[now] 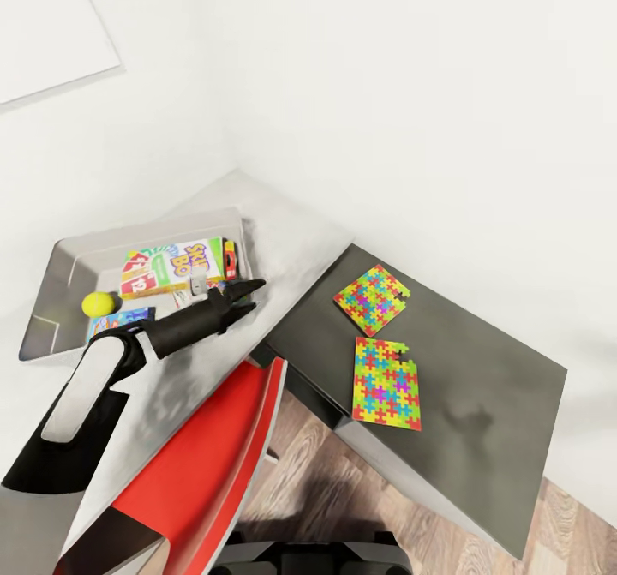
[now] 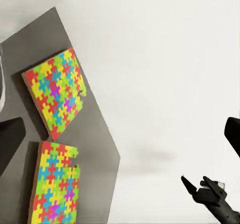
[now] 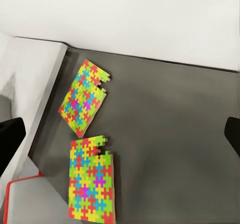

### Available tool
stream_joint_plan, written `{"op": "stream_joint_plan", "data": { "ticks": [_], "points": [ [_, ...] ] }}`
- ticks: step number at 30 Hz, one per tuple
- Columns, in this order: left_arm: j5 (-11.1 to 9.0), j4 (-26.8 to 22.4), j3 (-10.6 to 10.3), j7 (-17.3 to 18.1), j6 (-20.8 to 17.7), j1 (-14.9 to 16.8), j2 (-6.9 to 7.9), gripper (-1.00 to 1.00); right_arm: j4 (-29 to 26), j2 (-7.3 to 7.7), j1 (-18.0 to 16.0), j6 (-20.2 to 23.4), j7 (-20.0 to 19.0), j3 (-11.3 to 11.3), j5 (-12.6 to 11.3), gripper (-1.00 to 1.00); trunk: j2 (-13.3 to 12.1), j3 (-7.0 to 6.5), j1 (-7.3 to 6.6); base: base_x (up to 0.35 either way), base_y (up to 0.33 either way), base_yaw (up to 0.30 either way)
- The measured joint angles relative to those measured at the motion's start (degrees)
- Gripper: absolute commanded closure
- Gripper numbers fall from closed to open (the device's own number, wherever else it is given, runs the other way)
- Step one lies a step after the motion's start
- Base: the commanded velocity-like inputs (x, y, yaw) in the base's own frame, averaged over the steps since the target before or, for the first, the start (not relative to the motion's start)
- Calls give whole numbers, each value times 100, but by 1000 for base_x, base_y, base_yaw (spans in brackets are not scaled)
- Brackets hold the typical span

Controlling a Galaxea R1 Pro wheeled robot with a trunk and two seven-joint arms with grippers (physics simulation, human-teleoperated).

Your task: Put all the toys in the child's room - the three board games (two on the bed and one on the table), the two jigsaw puzzles on the table, and the tennis ball on the table - inside the toy box on the table in the child's room.

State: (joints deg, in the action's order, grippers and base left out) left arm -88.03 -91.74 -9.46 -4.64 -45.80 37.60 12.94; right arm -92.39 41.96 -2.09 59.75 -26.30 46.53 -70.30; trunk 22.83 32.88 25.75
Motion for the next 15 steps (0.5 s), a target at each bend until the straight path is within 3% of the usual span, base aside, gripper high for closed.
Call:
{"op": "stream_joint_plan", "data": {
  "ticks": [4,5,9,10,14,15],
  "points": [
    [-8,130,-674,-919,-321,775,-80,-100,0,-6,-6,0,-1,-10,-4,-100,0,0,0,0,0,-184],
    [-2,132,-680,-926,-324,783,-81,-100,0,-6,-6,-1,-1,-11,-4,-100,0,0,0,0,0,-216],
    [2,427,-1192,-1536,-477,1385,-346,-100,0,-11,-10,-1,-1,-58,-5,-100,0,0,0,0,0,-240],
    [7,430,-1195,-1540,-479,1389,-349,-100,0,-11,-10,-1,-1,-59,-6,-100,0,0,0,0,0,-253],
    [37,756,-1421,-1821,-573,1690,-658,-100,0,-11,-15,-1,-1,-85,-6,-100,0,0,0,0,0,-263],
    [40,759,-1422,-1823,-574,1691,-660,-100,0,-11,-15,-1,-1,-85,-6,-100,0,0,0,0,0,-269]
  ]
}}
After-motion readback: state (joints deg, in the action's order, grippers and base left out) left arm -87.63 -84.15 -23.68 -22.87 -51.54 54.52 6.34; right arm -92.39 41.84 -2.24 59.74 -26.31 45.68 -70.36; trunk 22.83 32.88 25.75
